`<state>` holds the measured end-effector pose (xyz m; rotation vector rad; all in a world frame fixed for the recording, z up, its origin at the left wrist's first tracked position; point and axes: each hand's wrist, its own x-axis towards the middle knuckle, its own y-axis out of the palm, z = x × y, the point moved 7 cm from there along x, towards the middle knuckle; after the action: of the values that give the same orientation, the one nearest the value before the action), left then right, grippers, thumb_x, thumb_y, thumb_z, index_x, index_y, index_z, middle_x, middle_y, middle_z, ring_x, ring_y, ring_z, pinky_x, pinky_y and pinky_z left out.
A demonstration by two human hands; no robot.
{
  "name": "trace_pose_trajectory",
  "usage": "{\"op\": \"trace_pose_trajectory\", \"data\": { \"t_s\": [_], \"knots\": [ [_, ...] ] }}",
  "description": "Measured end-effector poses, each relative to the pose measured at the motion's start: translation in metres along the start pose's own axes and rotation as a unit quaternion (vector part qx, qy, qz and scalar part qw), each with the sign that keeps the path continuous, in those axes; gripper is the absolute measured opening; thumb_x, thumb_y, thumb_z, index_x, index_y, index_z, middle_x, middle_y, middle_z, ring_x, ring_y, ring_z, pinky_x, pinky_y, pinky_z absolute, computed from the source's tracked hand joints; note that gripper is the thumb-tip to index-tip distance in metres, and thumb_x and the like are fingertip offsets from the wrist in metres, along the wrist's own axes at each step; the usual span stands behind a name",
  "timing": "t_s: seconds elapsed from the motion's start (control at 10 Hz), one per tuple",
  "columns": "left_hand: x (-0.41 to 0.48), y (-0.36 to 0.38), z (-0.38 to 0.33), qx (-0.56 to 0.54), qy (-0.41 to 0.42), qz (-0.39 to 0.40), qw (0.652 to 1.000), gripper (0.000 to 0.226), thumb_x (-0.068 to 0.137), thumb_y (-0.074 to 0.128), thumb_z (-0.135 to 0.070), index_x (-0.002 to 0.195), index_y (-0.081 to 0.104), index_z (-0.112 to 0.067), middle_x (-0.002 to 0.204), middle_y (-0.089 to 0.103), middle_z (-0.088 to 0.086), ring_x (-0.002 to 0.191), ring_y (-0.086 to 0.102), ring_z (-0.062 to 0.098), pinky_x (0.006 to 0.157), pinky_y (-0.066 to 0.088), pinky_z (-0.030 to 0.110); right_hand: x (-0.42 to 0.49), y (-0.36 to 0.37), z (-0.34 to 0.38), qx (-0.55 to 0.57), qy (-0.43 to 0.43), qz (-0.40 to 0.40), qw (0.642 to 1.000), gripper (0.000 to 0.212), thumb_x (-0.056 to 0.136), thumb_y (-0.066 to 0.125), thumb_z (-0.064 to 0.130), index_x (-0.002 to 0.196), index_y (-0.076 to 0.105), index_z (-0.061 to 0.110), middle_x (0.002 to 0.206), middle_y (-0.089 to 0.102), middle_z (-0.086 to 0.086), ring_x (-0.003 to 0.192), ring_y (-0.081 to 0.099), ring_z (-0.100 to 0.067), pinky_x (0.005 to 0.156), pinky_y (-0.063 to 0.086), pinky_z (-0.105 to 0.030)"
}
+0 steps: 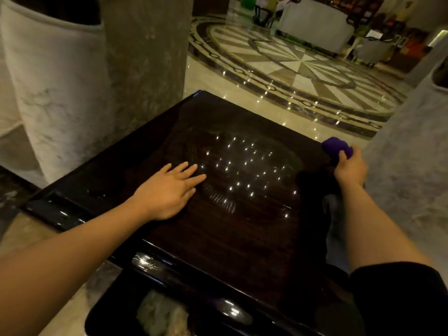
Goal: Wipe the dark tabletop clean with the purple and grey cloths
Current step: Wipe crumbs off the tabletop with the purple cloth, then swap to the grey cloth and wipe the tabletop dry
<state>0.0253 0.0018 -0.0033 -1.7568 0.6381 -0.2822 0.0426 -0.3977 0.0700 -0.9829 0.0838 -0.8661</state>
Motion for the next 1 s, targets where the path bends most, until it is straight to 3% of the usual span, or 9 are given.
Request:
{"op": "trace_pose_trajectory", "data": {
  "t_s": [0.1, 0.2, 0.3, 0.5, 0.8, 1.0],
  "knots": [
    [0.001, 0.001, 0.0, -0.004, 0.004, 0.0, 1.0, 0.047, 0.098, 0.022, -0.033, 0.145, 0.011, -0.031, 0.157, 0.003, -0.002, 0.144, -0.005, 0.015, 0.117, -0.002, 0.038, -0.008, 0.035, -0.024, -0.122, 0.076, 0.142, 0.979, 0.054, 0.093, 0.037, 0.037, 0.138, 0.017, 0.015, 0.145, 0.025, -0.028, 0.132, 0.025, -0.044, 0.112, 0.017, -0.053],
    [0.001, 0.002, 0.001, -0.005, 0.005, -0.001, 1.0, 0.047, 0.098, 0.022, -0.034, 0.145, 0.011, -0.031, 0.157, 0.002, -0.002, 0.144, -0.006, 0.015, 0.117, -0.002, 0.037, -0.012, 0.05, -0.029, -0.146, 0.078, 0.217, 0.962, 0.054, 0.093, 0.034, 0.041, 0.138, 0.018, 0.017, 0.147, 0.02, -0.026, 0.134, 0.022, -0.043, 0.112, 0.016, -0.055],
    [0.001, 0.001, 0.0, -0.001, 0.006, -0.005, 1.0, 0.047, 0.098, 0.022, -0.033, 0.145, 0.011, -0.031, 0.157, 0.003, -0.002, 0.144, -0.005, 0.015, 0.117, -0.001, 0.038, -0.011, 0.05, -0.032, -0.145, 0.086, 0.27, 0.948, 0.061, 0.092, 0.029, 0.05, 0.143, 0.011, 0.021, 0.154, -0.002, -0.018, 0.14, 0.005, -0.039, 0.115, 0.008, -0.053],
    [0.002, 0.002, 0.001, 0.011, 0.004, 0.002, 1.0, 0.048, 0.098, 0.021, -0.033, 0.145, 0.009, -0.031, 0.157, 0.002, -0.002, 0.144, -0.005, 0.016, 0.117, -0.001, 0.038, -0.025, 0.04, -0.033, -0.17, 0.057, 0.278, 0.944, 0.067, 0.088, 0.023, 0.06, 0.142, -0.003, 0.031, 0.155, -0.009, -0.015, 0.142, -0.005, -0.035, 0.116, 0.0, -0.051],
    [-0.001, 0.002, 0.001, 0.027, 0.004, 0.0, 1.0, 0.048, 0.099, 0.02, -0.032, 0.145, 0.008, -0.029, 0.158, 0.003, 0.001, 0.145, -0.003, 0.018, 0.118, 0.002, 0.039, -0.071, 0.011, -0.02, -0.164, -0.003, 0.264, 0.95, 0.065, 0.09, 0.026, 0.056, 0.142, -0.004, 0.033, 0.155, -0.001, -0.015, 0.142, -0.002, -0.033, 0.116, 0.006, -0.051],
    [-0.003, 0.0, -0.002, 0.028, 0.008, 0.001, 1.0, 0.048, 0.099, 0.019, -0.031, 0.145, 0.008, -0.027, 0.158, 0.003, 0.003, 0.145, -0.003, 0.02, 0.118, 0.002, 0.04, -0.108, -0.012, -0.029, -0.173, -0.006, 0.24, 0.955, 0.066, 0.087, 0.029, 0.059, 0.138, -0.009, 0.044, 0.155, -0.008, -0.013, 0.142, -0.003, -0.036, 0.114, 0.006, -0.055]
  ]
}}
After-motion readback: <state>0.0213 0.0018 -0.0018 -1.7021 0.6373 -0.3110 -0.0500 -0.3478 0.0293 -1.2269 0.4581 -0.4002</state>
